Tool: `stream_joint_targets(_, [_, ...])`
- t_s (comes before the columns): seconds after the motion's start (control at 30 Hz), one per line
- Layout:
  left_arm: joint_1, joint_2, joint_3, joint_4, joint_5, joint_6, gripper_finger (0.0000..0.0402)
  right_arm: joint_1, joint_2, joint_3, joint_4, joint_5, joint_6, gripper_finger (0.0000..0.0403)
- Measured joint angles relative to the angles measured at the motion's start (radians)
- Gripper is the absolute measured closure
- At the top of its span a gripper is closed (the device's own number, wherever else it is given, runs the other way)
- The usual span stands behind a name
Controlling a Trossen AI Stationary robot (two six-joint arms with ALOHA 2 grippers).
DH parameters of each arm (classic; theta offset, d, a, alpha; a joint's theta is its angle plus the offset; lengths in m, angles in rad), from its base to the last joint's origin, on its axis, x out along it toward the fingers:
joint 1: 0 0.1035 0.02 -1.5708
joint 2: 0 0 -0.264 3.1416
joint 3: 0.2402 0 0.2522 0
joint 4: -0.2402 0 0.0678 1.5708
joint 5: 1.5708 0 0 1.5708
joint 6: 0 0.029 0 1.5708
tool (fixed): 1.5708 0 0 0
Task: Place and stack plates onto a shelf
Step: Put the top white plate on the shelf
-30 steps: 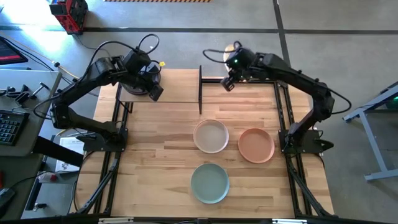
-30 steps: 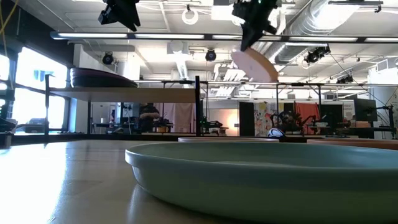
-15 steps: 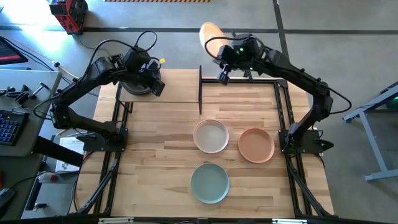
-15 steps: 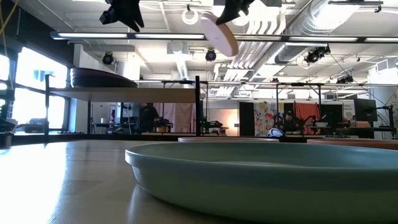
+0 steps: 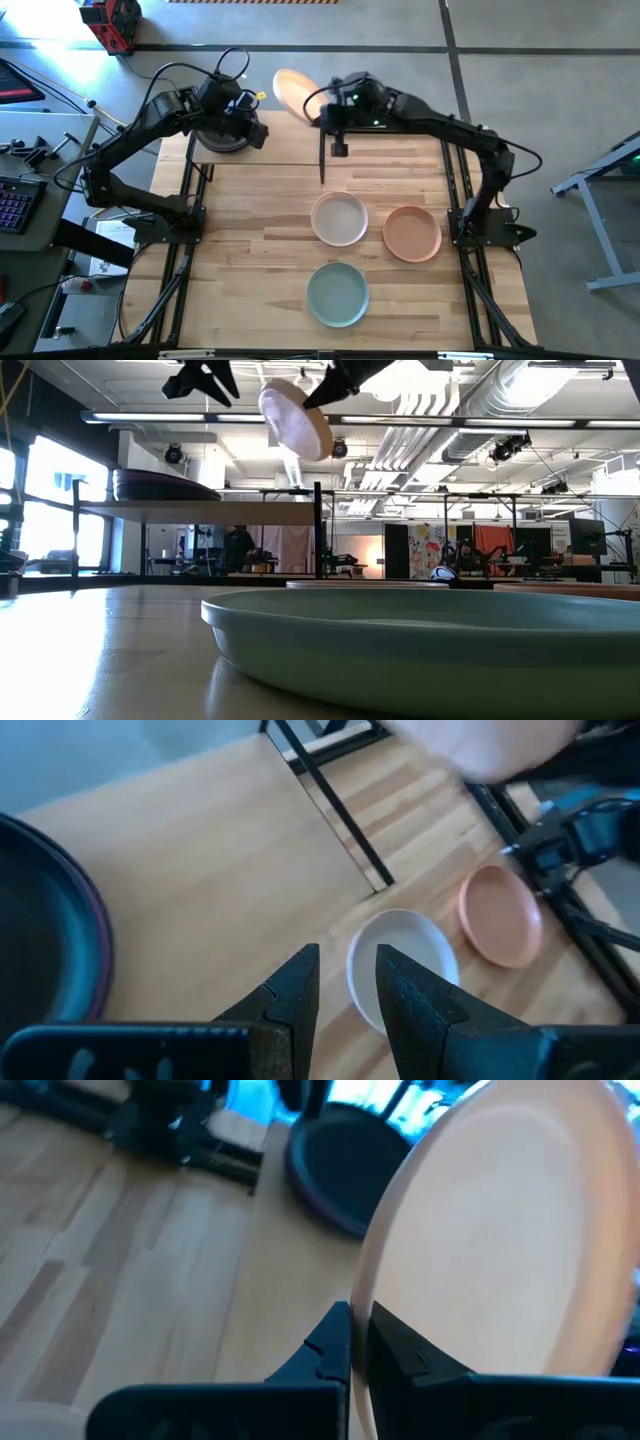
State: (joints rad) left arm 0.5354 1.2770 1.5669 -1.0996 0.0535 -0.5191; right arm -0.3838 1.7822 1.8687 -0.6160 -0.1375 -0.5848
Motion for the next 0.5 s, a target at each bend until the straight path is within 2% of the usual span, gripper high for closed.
stream_joint_targets(0.13, [0.000, 0.000, 0.000, 0.007, 0.035, -0.026, 0.0312, 0.029, 0.039, 0.000, 0.001, -0.003, -0.046, 0.0403])
stream_joint_targets(0.5, [0.000, 0.000, 0.001, 0.006, 0.041, -0.048, 0.0312, 0.074, 0.150, 0.000, 0.011, -0.009, -0.071, 0.0403])
